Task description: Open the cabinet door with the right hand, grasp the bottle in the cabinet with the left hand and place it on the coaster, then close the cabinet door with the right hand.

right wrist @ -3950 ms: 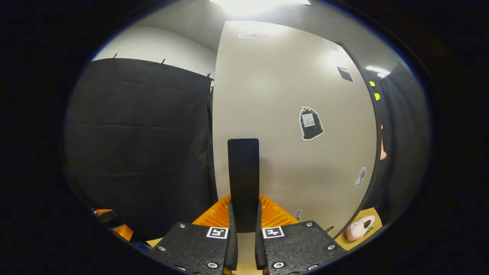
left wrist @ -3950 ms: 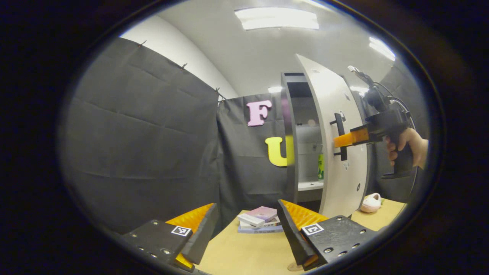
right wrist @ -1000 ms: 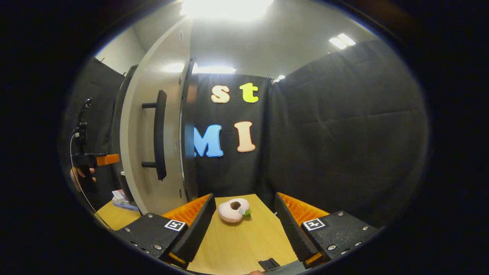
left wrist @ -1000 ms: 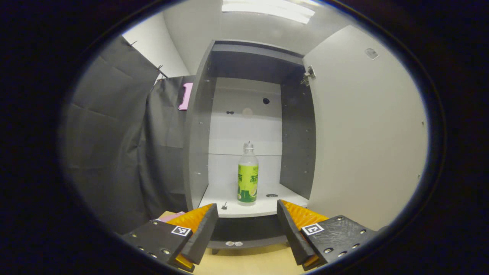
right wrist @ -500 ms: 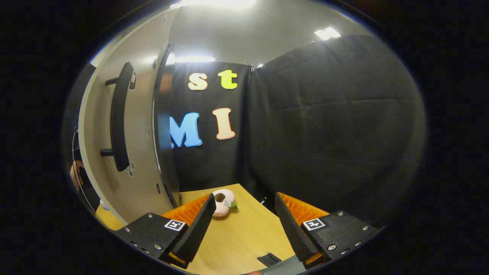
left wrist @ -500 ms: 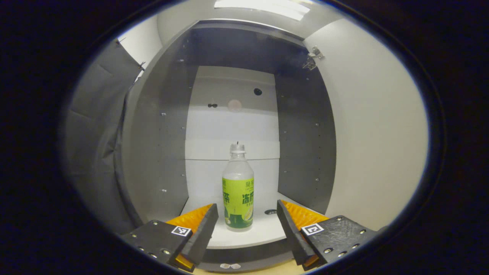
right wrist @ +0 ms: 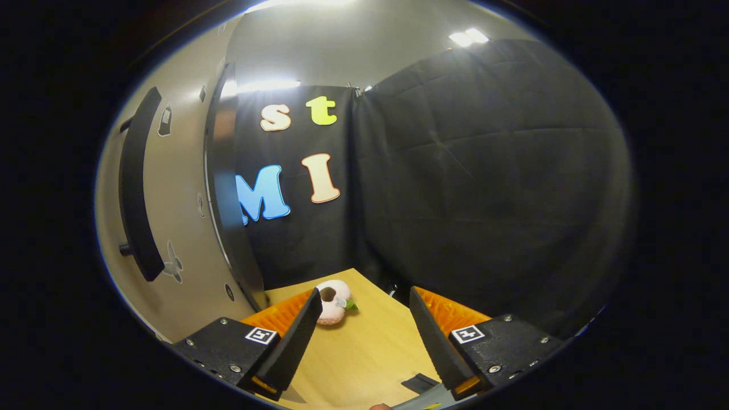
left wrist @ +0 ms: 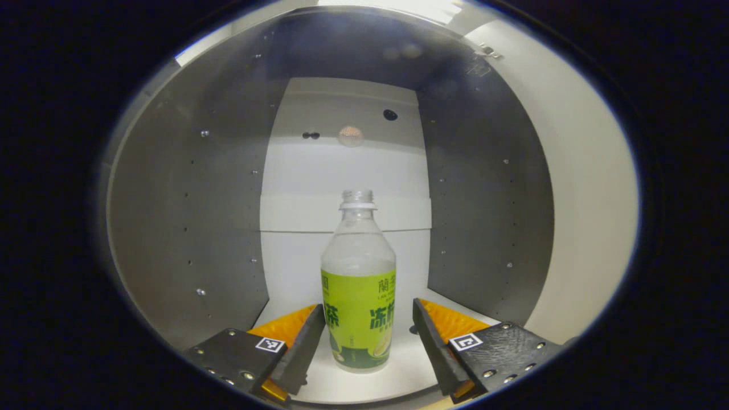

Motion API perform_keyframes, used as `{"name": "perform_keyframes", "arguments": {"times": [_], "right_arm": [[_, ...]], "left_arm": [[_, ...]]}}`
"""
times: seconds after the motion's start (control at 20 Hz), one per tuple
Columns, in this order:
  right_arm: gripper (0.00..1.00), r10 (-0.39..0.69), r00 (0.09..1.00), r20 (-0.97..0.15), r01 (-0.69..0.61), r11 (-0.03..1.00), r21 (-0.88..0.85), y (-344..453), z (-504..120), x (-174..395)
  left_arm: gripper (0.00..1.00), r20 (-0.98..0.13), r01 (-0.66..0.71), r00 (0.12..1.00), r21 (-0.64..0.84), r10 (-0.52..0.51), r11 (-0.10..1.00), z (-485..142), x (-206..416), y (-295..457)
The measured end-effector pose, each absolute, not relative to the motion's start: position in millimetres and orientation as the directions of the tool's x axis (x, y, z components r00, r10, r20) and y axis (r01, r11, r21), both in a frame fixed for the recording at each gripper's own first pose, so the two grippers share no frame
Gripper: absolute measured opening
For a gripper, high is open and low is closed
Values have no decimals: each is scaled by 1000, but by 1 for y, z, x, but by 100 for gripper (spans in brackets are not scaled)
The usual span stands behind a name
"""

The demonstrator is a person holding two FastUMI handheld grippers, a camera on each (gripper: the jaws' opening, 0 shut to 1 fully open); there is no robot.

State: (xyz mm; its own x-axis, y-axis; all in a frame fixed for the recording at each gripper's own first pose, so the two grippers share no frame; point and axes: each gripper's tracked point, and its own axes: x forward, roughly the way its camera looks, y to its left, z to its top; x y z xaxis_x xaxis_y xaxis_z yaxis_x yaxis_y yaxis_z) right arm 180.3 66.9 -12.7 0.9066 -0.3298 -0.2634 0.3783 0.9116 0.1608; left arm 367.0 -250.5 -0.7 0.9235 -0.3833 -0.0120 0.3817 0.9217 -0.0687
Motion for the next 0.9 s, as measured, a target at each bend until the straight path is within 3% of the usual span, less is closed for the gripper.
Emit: {"name": "perform_keyframes", "arguments": {"times": [0.15,0.25,0.35,0.4,0.6,0.65,0.75,0.8,0.9], "right_arm": [[95,-332,905,-267,382,909,166,68,-15,181],[95,-331,905,-268,382,910,164,69,-16,181],[94,-324,908,-266,374,912,167,70,-17,180],[94,-319,911,-262,368,915,165,71,-16,178],[92,-287,926,-247,331,930,159,72,-16,170],[92,-270,930,-251,315,935,162,73,-17,168],[93,-251,935,-250,296,940,167,69,-17,162],[93,-237,939,-250,284,943,173,70,-16,159],[93,-207,946,-250,254,952,173,72,-17,156]], "left_arm": [[92,-20,385,922,-44,-386,922,1,377,-254],[66,-32,385,922,-20,-385,923,0,376,-254],[62,-37,384,922,-18,-384,923,3,371,-251],[66,-28,385,922,-37,-386,922,7,364,-249],[67,-1,381,924,-101,-383,919,22,326,-228],[72,1,376,926,-98,-377,922,25,314,-222],[62,18,367,930,-88,-367,926,30,293,-211],[67,27,363,932,-83,-362,928,32,281,-206],[62,37,352,936,-71,-350,933,34,260,-197]]}}
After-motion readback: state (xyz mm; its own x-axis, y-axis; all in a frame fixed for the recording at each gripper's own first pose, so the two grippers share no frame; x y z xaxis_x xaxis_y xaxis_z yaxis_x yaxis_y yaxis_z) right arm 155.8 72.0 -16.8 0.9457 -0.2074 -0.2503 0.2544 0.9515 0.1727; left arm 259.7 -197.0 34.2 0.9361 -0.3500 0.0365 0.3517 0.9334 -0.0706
